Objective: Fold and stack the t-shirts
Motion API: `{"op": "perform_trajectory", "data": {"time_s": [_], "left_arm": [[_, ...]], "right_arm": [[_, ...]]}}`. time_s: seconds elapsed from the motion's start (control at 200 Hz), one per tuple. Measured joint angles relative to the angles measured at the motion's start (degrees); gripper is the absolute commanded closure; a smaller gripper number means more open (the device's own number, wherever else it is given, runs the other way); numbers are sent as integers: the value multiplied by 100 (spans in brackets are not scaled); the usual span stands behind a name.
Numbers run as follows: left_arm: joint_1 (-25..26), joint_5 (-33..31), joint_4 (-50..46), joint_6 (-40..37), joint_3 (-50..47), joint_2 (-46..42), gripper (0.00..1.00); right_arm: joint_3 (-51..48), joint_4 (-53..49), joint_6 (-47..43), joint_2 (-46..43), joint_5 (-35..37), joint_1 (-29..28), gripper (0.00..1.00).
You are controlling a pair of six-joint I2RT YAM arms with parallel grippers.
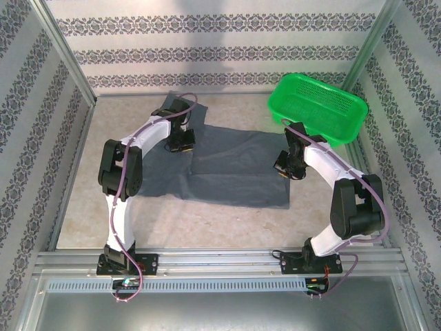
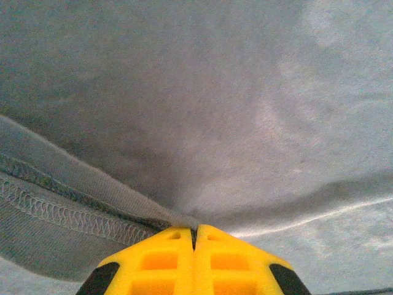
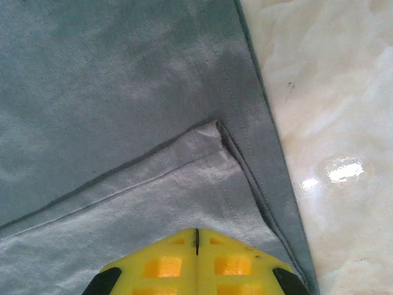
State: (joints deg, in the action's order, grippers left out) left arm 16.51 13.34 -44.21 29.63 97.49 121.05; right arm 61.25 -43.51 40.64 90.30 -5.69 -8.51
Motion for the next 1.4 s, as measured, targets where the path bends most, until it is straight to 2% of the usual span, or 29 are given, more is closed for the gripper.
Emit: {"op": "perform_trajectory", "data": {"time_s": [0.035, 0.07, 0.115, 0.165, 0.27, 0.345, 0.46, 0.55, 0.665, 0.759, 0.909, 1.234, 1.404], "left_arm": [[4, -11, -4, -50, 15, 39, 53], [4, -20, -24, -76, 13, 59, 44], [2, -63, -35, -96, -28, 59, 40], [2, -157, -31, -101, -109, 13, 39], [-13, -400, -33, -79, -444, -310, 42], [-94, -459, 15, 37, -826, -743, 50], [-584, -297, 201, 369, -1622, -1449, 60], [-1178, -131, 407, 597, -2122, -1598, 61], [-1797, -15, 616, 890, -2455, -1294, 61], [-2055, 116, 697, 1169, -2551, -1084, 62], [-2380, 160, 1071, 1582, -3154, -1513, 62], [-3558, -247, 966, 1906, -4771, -2898, 62], [-3766, -463, 841, 1956, -4999, -3128, 62]], "right_arm": [[0, 2, 9, 2, -4, 0, 94], [-4, 4, 13, 2, -20, 0, 93], [-22, 13, 20, 2, -44, 0, 91], [-63, 26, 24, 2, -90, 0, 89], [-232, 33, 55, -24, -157, 0, 86], [-417, 46, 83, -111, -221, -2, 85], [-702, 68, 116, -243, -356, -39, 85], [-820, 94, 120, -223, -435, -129, 85], [-828, 179, 109, 44, -546, -264, 86], [-822, 205, 44, 463, -597, -323, 85], [-538, 4, -201, 765, -544, -531, 85], [-365, -496, -616, 920, -431, -1513, 85], [-557, -581, -717, 809, -603, -1753, 85]]}}
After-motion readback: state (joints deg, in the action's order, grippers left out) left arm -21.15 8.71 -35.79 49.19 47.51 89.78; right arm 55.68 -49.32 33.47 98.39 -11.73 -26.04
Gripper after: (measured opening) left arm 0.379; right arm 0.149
